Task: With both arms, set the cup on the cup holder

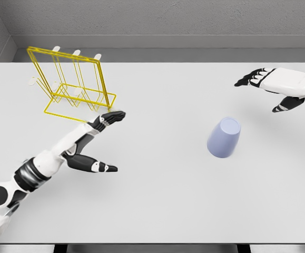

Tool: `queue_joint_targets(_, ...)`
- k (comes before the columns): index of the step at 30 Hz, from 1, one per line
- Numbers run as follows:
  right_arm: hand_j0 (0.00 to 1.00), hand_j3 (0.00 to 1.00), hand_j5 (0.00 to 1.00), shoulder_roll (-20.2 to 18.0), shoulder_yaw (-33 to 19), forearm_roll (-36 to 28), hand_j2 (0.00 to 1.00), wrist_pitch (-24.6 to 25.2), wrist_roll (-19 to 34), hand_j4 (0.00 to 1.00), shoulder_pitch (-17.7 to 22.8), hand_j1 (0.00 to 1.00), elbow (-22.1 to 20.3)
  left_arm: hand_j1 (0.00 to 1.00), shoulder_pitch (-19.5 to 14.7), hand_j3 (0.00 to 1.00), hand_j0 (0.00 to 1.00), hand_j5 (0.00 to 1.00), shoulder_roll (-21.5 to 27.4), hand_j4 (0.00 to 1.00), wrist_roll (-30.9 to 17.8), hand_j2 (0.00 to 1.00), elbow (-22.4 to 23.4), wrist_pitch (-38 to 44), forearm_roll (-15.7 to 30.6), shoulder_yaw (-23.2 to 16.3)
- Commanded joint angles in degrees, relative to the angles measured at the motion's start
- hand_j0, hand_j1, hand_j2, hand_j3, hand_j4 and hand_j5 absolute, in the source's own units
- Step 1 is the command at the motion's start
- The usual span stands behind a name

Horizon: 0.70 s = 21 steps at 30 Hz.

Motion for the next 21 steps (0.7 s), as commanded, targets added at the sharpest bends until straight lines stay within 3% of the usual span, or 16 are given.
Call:
queue_joint_targets(1,1.00,1.00,1.00,-0.06,-0.06,-0.34,1.00,0.10,-0.13,1.00,0.00,1.00,0.04,1.00,0.00,1.00,1.00,1.00,-0.75,1.00,0.22,1.00,0.36,0.14,-0.38,-2.33)
queue_joint_targets(3,1.00,1.00,1.00,-0.06,0.02,-0.34,1.00,0.10,-0.04,1.00,0.00,1.00,0.04,1.00,-1.76,1.00,1.00,1.00,-1.10,1.00,0.31,1.00,0.89,11.21,-0.64,-2.33)
queue_joint_targets(5,1.00,1.00,1.00,-0.06,0.02,-0.34,1.00,0.10,-0.57,1.00,0.53,1.00,-0.05,1.00,-2.46,1.00,1.00,1.00,-1.10,1.00,0.31,1.00,1.68,12.18,-0.91,-2.33)
queue_joint_targets(8,1.00,1.00,1.00,-0.76,0.20,-0.43,1.00,0.10,-7.16,1.00,1.76,1.00,-0.05,1.00,-3.96,1.00,1.00,1.00,-4.09,1.00,0.31,1.00,5.02,13.68,-0.82,-2.33)
queue_joint_targets(10,1.00,1.00,1.00,-1.21,0.20,-0.43,1.00,0.10,-7.16,1.00,2.72,1.00,-0.14,1.00,-4.48,1.00,1.00,1.00,-4.17,1.00,0.31,1.00,5.02,14.03,-0.29,-2.33)
queue_joint_targets(13,1.00,1.00,1.00,-3.40,0.20,-0.43,1.00,0.10,-6.99,1.00,2.99,1.00,-2.68,1.00,-4.48,1.00,1.00,1.00,-4.00,1.00,-0.22,1.00,5.90,13.94,-0.38,-2.33)
queue_joint_targets(18,1.00,1.00,1.00,-5.34,0.20,-0.43,1.00,0.10,-3.92,1.00,3.87,1.00,-10.77,1.00,-4.48,1.00,1.00,1.00,-4.79,1.00,-0.22,1.00,5.81,13.33,-0.73,-2.33)
queue_joint_targets(21,1.00,1.00,1.00,-5.25,0.29,-0.43,1.00,0.10,-3.38,1.00,4.48,1.00,-11.65,1.00,-4.48,1.00,1.00,1.00,-4.88,1.00,-0.30,1.00,5.72,13.24,-0.99,-2.33)
